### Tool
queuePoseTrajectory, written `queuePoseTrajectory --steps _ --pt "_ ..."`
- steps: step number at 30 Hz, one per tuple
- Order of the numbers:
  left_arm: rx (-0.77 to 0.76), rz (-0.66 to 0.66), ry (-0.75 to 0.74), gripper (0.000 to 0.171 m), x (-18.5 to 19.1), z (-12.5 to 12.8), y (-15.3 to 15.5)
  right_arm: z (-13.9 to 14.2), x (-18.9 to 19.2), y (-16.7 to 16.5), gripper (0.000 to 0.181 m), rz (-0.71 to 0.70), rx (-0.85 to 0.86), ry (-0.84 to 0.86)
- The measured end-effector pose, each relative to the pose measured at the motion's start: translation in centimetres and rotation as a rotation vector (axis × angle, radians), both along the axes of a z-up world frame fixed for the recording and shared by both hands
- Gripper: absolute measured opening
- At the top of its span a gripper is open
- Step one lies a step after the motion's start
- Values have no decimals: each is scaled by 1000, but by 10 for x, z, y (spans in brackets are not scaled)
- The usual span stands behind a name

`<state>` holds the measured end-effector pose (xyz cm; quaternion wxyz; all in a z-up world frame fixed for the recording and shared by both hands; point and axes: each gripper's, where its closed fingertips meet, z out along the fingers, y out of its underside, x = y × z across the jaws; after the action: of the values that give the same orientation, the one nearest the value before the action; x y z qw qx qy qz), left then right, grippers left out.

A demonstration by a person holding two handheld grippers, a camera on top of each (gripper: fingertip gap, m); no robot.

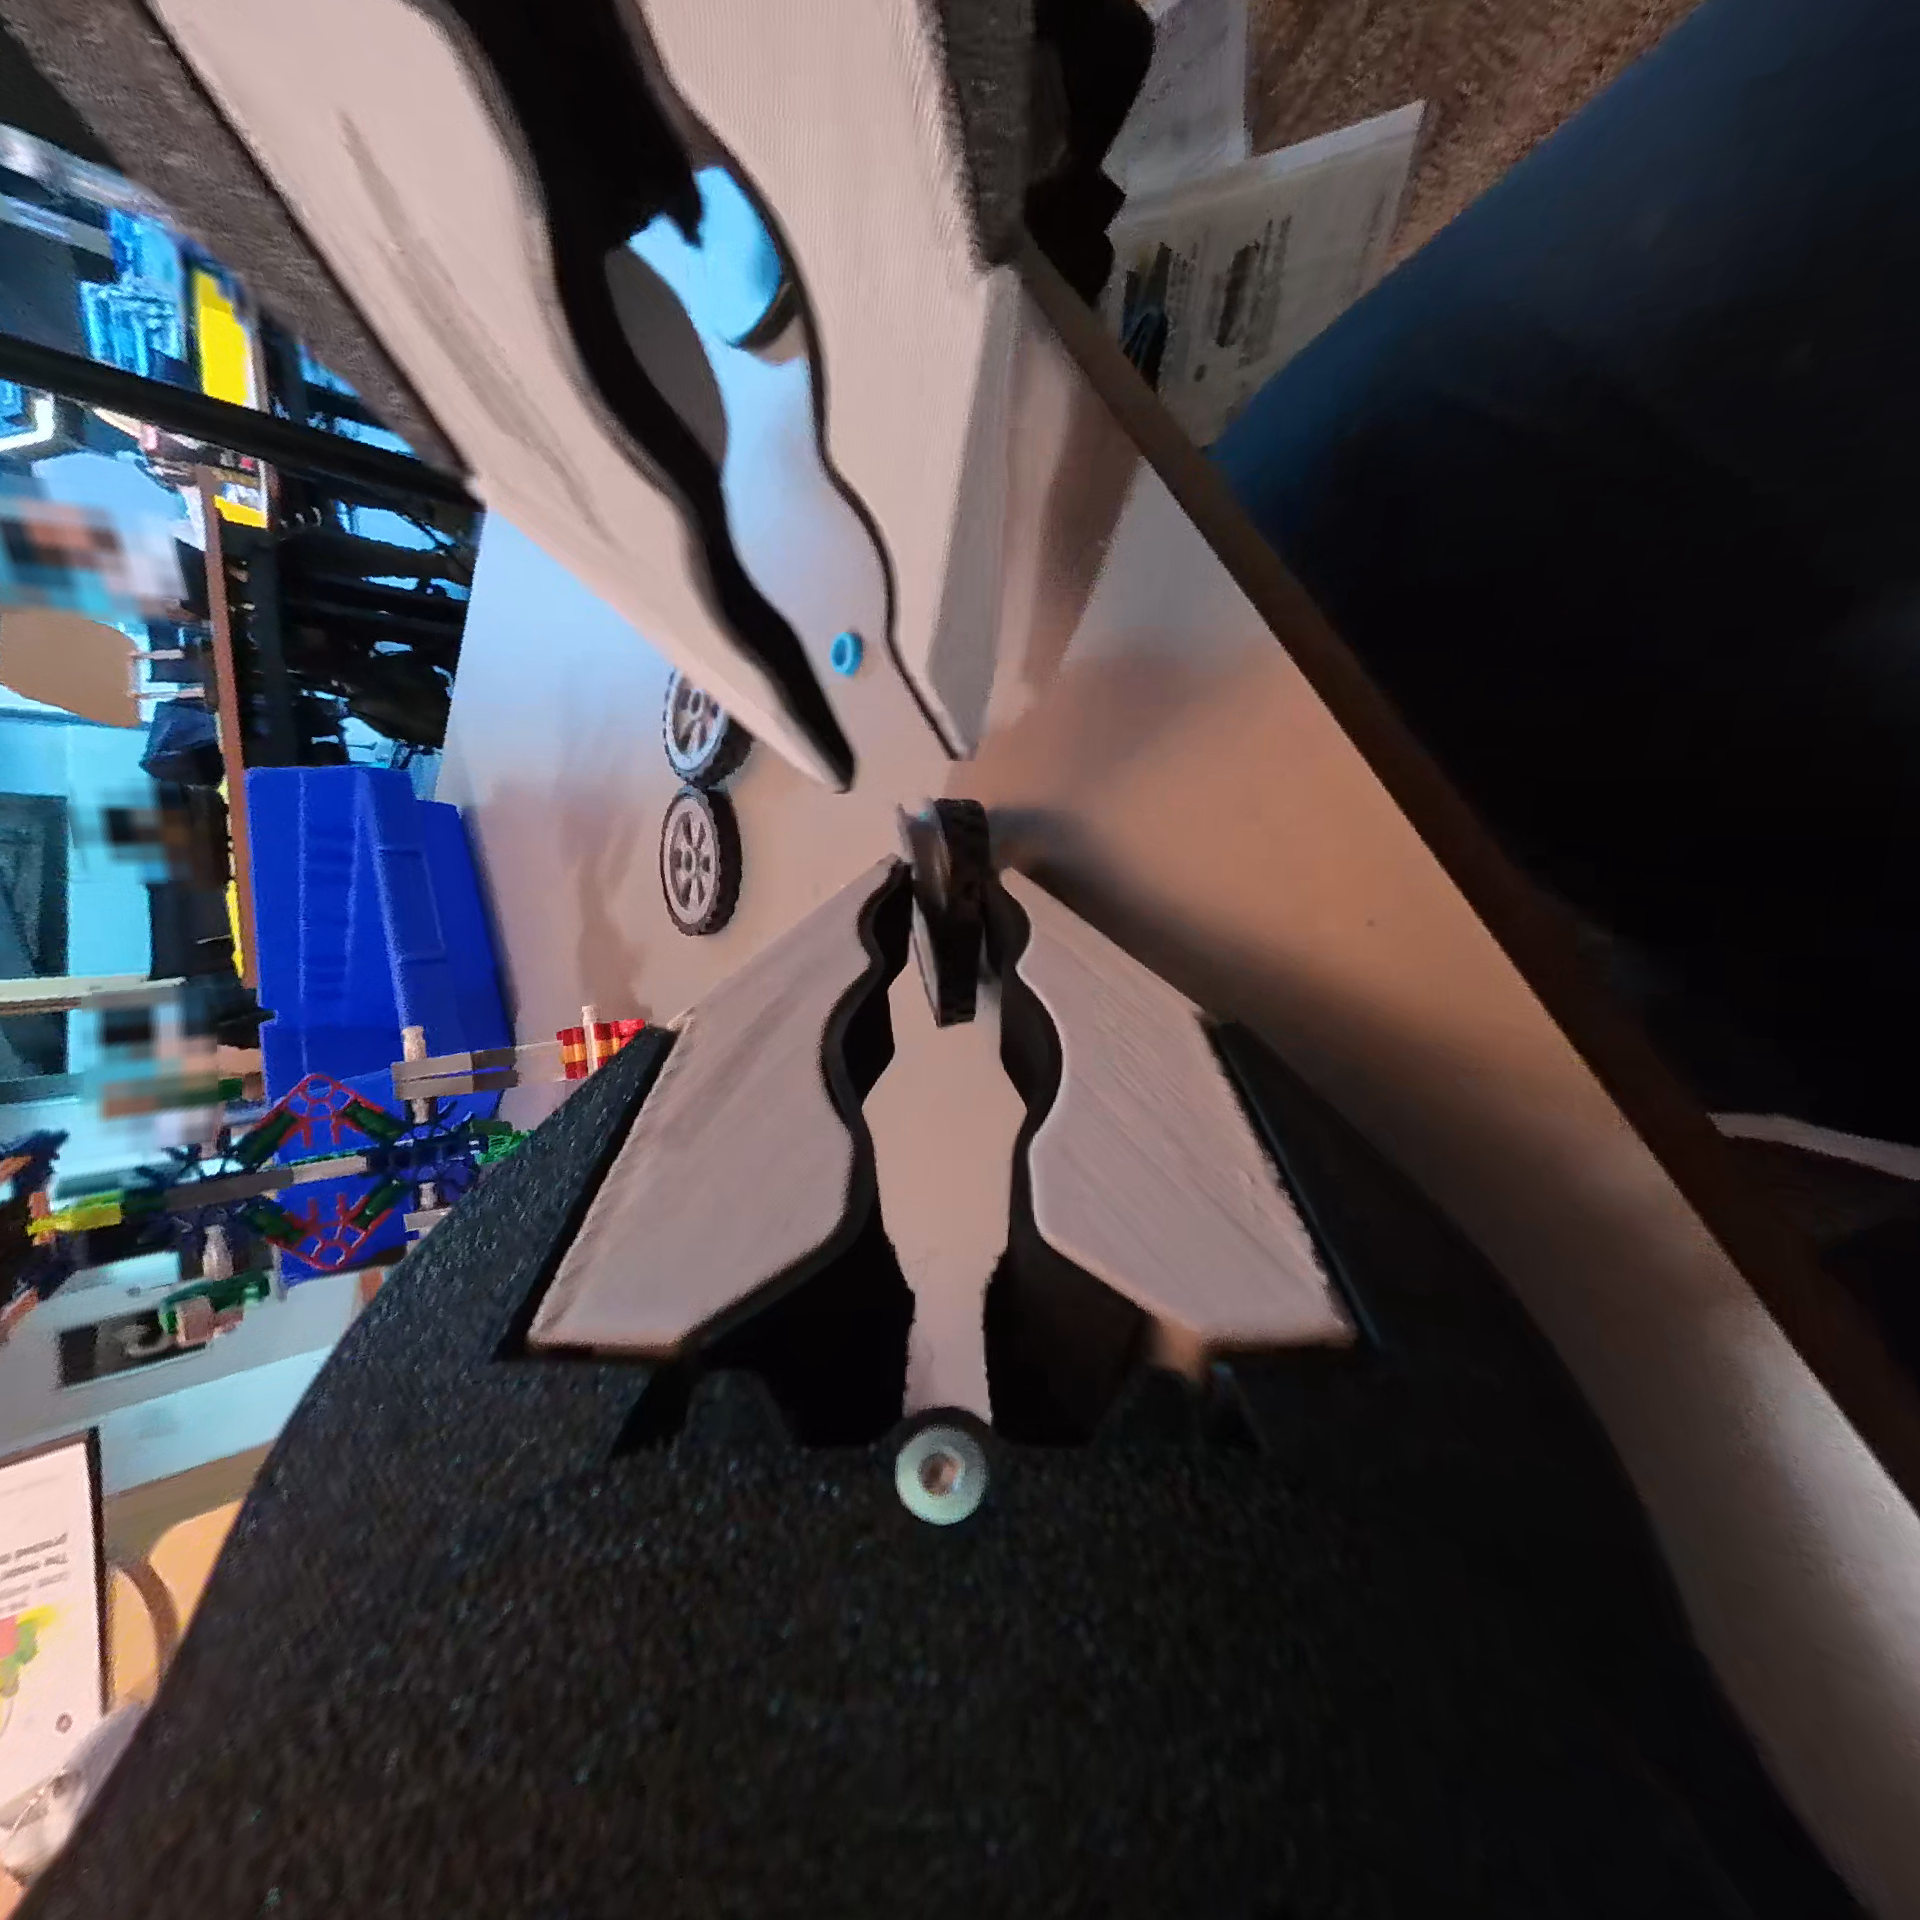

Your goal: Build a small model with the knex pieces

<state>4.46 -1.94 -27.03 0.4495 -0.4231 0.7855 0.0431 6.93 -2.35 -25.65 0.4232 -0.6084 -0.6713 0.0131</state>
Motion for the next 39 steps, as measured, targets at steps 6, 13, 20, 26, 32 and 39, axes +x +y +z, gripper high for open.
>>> queuePoseTrajectory --steps 6,13,20,26,32,39 --pt "2 -6 -7 13 -4 -2 -2 -9 -12 0 11 40 -15 -17" --pt "-12 0 -21 13 -5 -3 -2 -13 -14 0 11 56 -49 -71" --pt "-166 119 -131 9 -9 8 6 2 -13 9 20 -15 -107 32" --pt "-196 246 -229 10 -9 20 21 7 6 21 21 -177 -144 129" --pt "-753 307 -531 9 11 51 11 20 0 16 23 -201 -180 261" --pt "-1189 299 -584 10 22 54 -5 43 4 23 17 -267 -213 444"
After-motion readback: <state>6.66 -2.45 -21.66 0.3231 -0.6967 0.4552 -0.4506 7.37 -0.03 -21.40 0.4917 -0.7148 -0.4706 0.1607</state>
